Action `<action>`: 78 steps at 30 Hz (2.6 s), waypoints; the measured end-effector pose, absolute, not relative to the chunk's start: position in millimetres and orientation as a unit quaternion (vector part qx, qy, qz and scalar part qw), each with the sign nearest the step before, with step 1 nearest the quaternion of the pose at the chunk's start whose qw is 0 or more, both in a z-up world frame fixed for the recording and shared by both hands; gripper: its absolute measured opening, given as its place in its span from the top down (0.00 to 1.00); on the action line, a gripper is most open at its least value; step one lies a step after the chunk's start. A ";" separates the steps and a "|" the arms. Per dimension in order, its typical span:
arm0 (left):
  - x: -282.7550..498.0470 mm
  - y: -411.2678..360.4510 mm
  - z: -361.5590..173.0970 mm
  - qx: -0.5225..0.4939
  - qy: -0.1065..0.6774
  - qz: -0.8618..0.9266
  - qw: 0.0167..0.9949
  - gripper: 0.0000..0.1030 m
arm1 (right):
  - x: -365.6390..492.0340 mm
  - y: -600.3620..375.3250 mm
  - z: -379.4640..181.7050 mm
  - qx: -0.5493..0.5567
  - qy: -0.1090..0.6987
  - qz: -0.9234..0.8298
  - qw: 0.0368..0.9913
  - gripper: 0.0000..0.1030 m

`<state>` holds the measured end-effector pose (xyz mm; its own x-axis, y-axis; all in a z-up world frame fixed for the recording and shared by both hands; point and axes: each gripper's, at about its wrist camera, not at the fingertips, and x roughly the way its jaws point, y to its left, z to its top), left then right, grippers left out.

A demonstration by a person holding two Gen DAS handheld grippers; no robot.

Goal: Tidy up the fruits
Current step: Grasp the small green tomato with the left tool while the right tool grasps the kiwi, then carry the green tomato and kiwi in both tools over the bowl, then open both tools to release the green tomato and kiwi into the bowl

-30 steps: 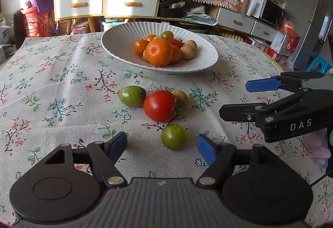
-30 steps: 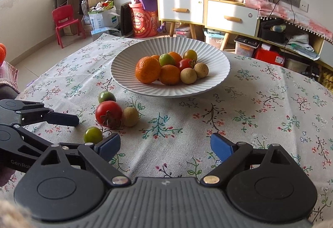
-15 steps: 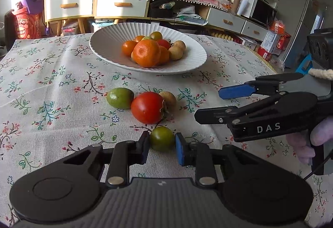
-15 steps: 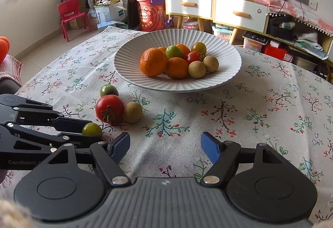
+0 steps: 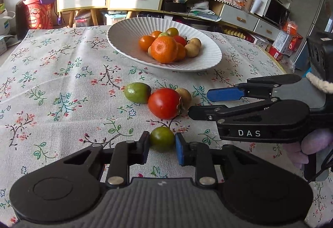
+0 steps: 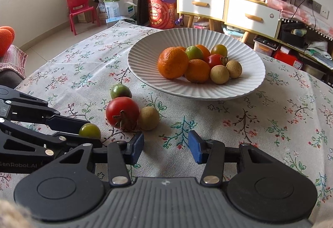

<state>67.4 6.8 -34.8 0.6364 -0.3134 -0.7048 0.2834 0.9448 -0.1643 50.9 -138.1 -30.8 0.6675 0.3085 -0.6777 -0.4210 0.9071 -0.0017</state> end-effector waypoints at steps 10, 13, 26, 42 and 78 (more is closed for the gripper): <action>66.2 10.2 -32.3 -0.021 0.400 -0.154 0.903 0.78 | 52.5 -123.0 -27.4 -0.100 0.348 0.217 0.907 0.68; 65.9 10.4 -31.9 -0.021 0.401 -0.154 0.903 0.78 | 54.1 -120.2 -27.8 -0.103 0.347 0.217 0.907 0.70; 63.2 12.7 -32.1 -0.020 0.400 -0.153 0.903 0.78 | 52.7 -119.8 -27.5 -0.099 0.347 0.227 0.905 0.80; 65.3 19.1 -11.1 -0.033 0.368 -0.147 0.918 0.78 | 40.2 -150.3 -5.1 -0.056 0.330 0.219 0.917 0.80; 181.2 15.3 4.1 -0.124 0.383 -0.127 0.906 0.78 | 76.1 -173.7 5.5 -0.031 0.314 0.198 0.928 0.80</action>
